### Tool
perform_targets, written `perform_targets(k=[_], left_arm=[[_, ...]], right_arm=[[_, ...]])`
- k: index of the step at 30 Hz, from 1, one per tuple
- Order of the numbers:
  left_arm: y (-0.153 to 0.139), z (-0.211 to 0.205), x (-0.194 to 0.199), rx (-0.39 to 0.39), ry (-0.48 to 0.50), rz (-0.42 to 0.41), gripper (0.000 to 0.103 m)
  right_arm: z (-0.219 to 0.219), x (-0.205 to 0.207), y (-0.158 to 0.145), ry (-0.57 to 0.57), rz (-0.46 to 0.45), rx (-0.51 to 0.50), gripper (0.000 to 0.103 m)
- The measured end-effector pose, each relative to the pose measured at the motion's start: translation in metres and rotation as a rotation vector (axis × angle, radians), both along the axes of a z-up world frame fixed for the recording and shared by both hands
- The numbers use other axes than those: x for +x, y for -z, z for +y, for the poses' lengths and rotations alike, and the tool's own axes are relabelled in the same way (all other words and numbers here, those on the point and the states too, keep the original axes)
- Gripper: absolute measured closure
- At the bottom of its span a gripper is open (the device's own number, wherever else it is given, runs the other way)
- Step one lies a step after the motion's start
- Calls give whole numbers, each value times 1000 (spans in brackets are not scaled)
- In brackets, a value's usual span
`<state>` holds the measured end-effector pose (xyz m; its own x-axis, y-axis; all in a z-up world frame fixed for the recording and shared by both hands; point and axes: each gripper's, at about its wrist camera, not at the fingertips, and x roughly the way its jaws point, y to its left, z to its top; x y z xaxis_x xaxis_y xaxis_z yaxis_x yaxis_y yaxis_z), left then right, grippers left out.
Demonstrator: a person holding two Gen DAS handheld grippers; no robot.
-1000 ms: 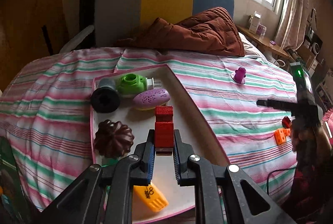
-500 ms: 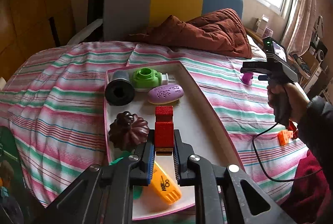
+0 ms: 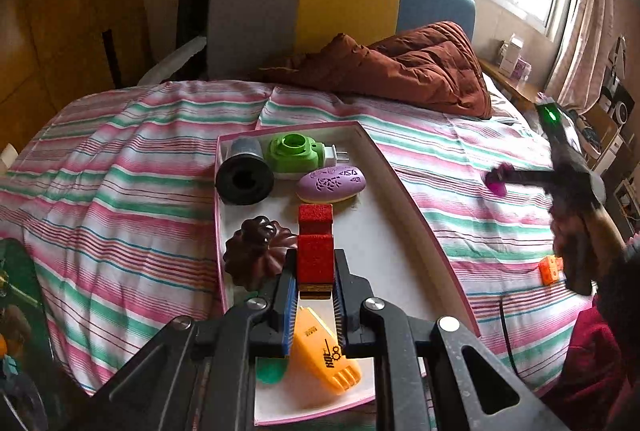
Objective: Organize rigid objects
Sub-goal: 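Lower the red block into the tray and open the left gripper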
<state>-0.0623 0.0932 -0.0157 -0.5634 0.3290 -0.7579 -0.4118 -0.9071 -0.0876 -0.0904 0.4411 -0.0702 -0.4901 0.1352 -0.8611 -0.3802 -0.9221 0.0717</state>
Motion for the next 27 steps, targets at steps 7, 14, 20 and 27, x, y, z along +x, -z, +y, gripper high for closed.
perform_targets(k=[7, 14, 20, 27], left_arm=[[-4, -3, 12, -25, -2, 20, 89], [-1, -7, 22, -55, -17, 19, 89], [4, -8, 27, -63, -23, -7, 89], [7, -10, 16, 23, -16, -97, 89]], right_arm=[[-43, 58, 6, -94, -12, 18, 71], [-63, 75, 15, -189, -38, 71, 71], [-71, 74, 15, -230, -40, 100, 71], [-76, 69, 18, -236, -66, 133, 71]])
